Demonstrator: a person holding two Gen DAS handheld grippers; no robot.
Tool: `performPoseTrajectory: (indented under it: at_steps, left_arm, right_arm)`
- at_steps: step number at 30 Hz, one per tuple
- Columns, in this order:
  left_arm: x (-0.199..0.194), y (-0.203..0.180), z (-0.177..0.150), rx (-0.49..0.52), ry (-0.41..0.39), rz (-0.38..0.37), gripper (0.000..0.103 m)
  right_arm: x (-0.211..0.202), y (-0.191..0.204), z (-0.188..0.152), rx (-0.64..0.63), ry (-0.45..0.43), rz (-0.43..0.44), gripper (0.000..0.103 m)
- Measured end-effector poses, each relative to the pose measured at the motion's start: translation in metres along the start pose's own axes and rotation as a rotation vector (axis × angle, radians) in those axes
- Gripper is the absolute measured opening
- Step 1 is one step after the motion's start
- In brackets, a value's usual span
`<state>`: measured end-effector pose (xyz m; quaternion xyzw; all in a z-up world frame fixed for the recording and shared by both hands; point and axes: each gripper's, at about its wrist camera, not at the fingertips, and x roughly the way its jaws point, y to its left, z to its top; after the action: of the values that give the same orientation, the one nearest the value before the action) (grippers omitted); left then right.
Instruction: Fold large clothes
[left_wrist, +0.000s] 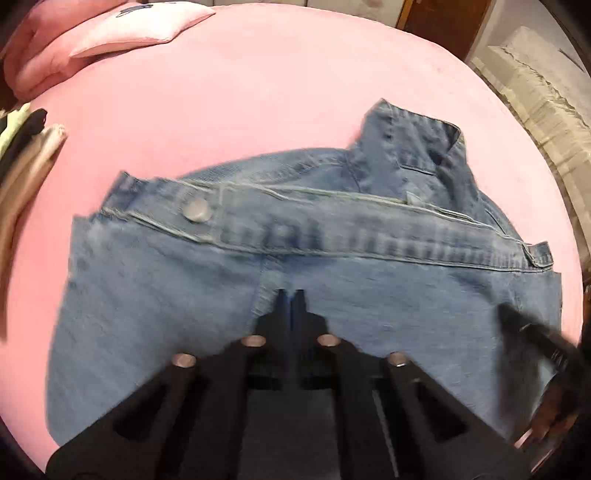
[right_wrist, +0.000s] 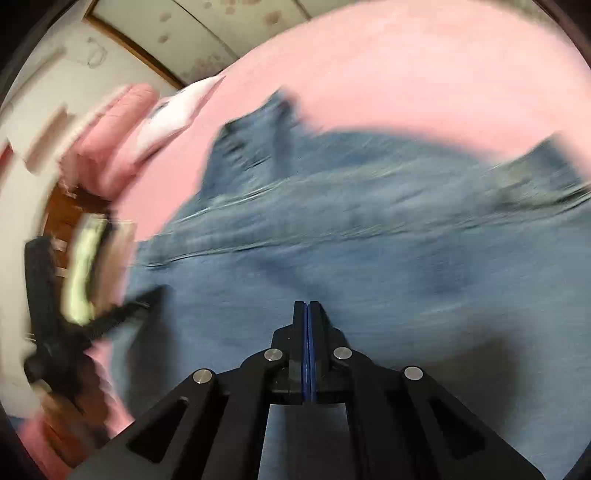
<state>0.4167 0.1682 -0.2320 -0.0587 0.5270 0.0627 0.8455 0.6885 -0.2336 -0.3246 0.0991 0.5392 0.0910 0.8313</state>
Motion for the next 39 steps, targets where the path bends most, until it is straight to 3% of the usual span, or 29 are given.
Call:
performPoseTrajectory:
  at_steps: [2,5,6,9,12,15,21,23,25,29,32,35,39]
  left_arm:
    - [0.003,0.011,-0.001,0.045,-0.007,0.141,0.001]
    - [-0.001,0.056,-0.007,-0.005,-0.017,0.141,0.001]
    - [-0.002,0.070,-0.009,-0.022,-0.014,0.160,0.001]
    - [-0.004,0.096,-0.014,-0.066,-0.011,0.205,0.001]
    - [-0.004,0.102,-0.016,-0.110,-0.007,0.178,0.001]
    - [0.002,0.086,-0.017,-0.108,0.012,0.197,0.002]
    - [-0.012,0.073,-0.028,-0.183,0.034,0.133,0.002]
    - [-0.019,0.071,-0.036,-0.221,0.048,0.098,0.002]
    - [-0.026,0.068,-0.048,-0.263,0.068,0.068,0.002]
    - [-0.042,0.069,-0.073,-0.330,0.087,0.032,0.002]
    - [-0.057,0.073,-0.095,-0.401,0.115,-0.020,0.002]
    - [-0.066,0.077,-0.113,-0.450,0.142,-0.078,0.002]
    - [-0.062,0.095,-0.126,-0.496,0.157,-0.091,0.003]
  right_arm:
    - [-0.017,-0.031,0.000,0.019,-0.037,-0.094,0.000]
    - [-0.043,-0.082,-0.005,0.122,-0.111,-0.220,0.000]
    - [-0.056,-0.099,-0.008,0.163,-0.156,-0.298,0.000]
    - [-0.074,-0.124,-0.013,0.252,-0.210,-0.424,0.000]
    - [-0.081,-0.124,-0.015,0.320,-0.231,-0.390,0.000]
    - [-0.085,-0.101,-0.008,0.343,-0.234,-0.382,0.000]
    - [-0.078,-0.029,0.022,0.340,-0.201,-0.200,0.000]
    - [-0.073,0.000,0.024,0.349,-0.179,-0.105,0.000]
    - [-0.053,0.036,0.033,0.345,-0.135,-0.027,0.000]
    - [-0.014,0.093,0.032,0.312,-0.040,0.011,0.000]
    - [0.022,0.127,0.014,0.286,0.080,-0.010,0.000]
    - [0.075,0.141,-0.011,0.298,0.287,-0.111,0.000]
    - [0.088,0.171,-0.022,0.124,0.262,-0.224,0.000]
